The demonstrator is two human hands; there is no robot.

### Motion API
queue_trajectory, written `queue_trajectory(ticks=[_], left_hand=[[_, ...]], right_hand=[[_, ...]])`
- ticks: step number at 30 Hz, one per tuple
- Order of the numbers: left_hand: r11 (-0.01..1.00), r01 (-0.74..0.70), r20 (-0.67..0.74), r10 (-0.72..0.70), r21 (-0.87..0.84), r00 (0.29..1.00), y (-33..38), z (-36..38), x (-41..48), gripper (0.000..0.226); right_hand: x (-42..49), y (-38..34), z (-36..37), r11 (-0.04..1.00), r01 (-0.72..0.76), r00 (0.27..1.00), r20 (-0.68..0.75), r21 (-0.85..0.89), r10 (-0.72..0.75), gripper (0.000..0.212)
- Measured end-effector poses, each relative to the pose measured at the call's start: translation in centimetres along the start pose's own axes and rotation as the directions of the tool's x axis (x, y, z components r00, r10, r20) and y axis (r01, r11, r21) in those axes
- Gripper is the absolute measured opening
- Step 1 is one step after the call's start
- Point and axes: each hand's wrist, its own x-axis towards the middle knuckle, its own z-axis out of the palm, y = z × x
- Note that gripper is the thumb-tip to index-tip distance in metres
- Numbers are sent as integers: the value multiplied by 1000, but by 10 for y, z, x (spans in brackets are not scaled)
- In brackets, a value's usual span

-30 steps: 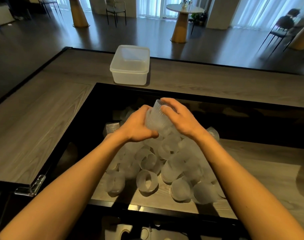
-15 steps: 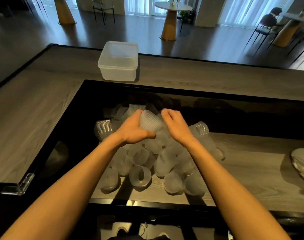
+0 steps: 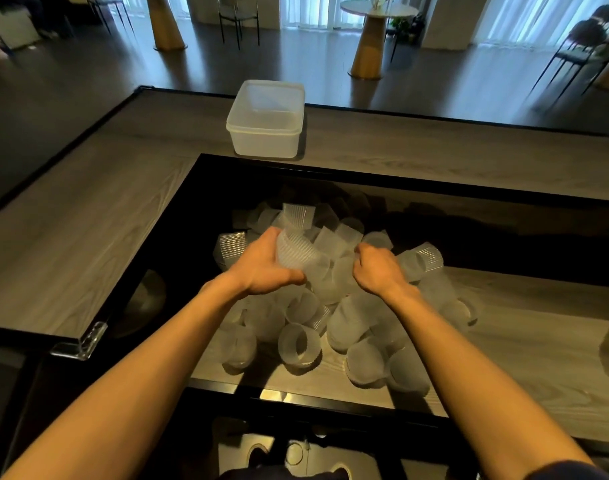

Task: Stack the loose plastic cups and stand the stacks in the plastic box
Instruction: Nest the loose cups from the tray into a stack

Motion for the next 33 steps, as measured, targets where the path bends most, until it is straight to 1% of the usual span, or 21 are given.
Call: queue_trajectory(ticks=[3,5,8,10,12,14,15,17,18,19,20,21,22,23,25,26,28,31,33], left_hand=[[1000,-1,15,1,-4,1000,0,2,0,94],[1000,-9,25,9,-3,1000,1,5,1,94],[1000,-24,43,24,-3,999,4,8,3,93],[999,-33,62,33,-3,998,7,11,4,93],[999,-40,88,41,-8,995,14,14,3,92],[998,-58,126,63,-37,990,24,16,2,85],[995,-73,144,83,-74,986,29,18,1,76],[984,-107,170,132,-145,977,35,22,2,58],[979,-119,178,149,-166,973,37,23,3,56],[978,-122,182,153,-172,971,37,25,3,58],[979,-120,179,150,-167,972,39,26,3,62],[981,-118,177,146,-157,973,38,27,4,68],[982,-114,177,141,-151,974,38,27,4,74],[983,-111,180,137,-149,974,37,28,5,79],[983,-112,192,138,-144,972,35,30,6,85],[983,-118,198,145,-142,970,35,31,6,85],[980,-136,211,164,-143,964,36,33,5,83],[977,-135,227,171,-166,959,36,38,7,78],[977,-148,216,179,-151,960,39,41,8,76]], right_hand=[[1,2,-10,992,-18,999,44,126,13,43],[-2,4,-18,975,-40,999,37,218,33,47],[-9,2,-34,918,-50,993,-76,392,86,47],[-16,-5,-45,838,-11,982,-153,546,112,45],[-20,-12,-57,767,37,977,-184,641,106,46],[-27,-21,-64,748,76,984,-171,659,51,47],[-32,-26,-66,744,98,987,-158,661,11,48],[-39,-29,-64,786,158,985,-152,598,-83,53],[-43,-29,-63,814,185,982,-138,551,-130,57],[-47,-29,-63,820,197,980,-117,537,-159,59],[-50,-29,-65,799,184,983,-100,572,-155,57],[-52,-29,-67,749,164,986,-100,642,-130,53],[-52,-28,-69,692,151,989,-116,706,-97,48],[-52,-26,-70,657,155,987,-148,737,-66,44],[-50,-20,-70,640,183,975,-222,746,-20,38],[-50,-17,-69,640,203,967,-253,742,-13,37],[-52,-12,-66,656,272,946,-319,705,-49,34],[-58,-11,-63,726,386,898,-412,568,-155,35],[-60,-12,-59,753,439,877,-416,490,-240,32]])
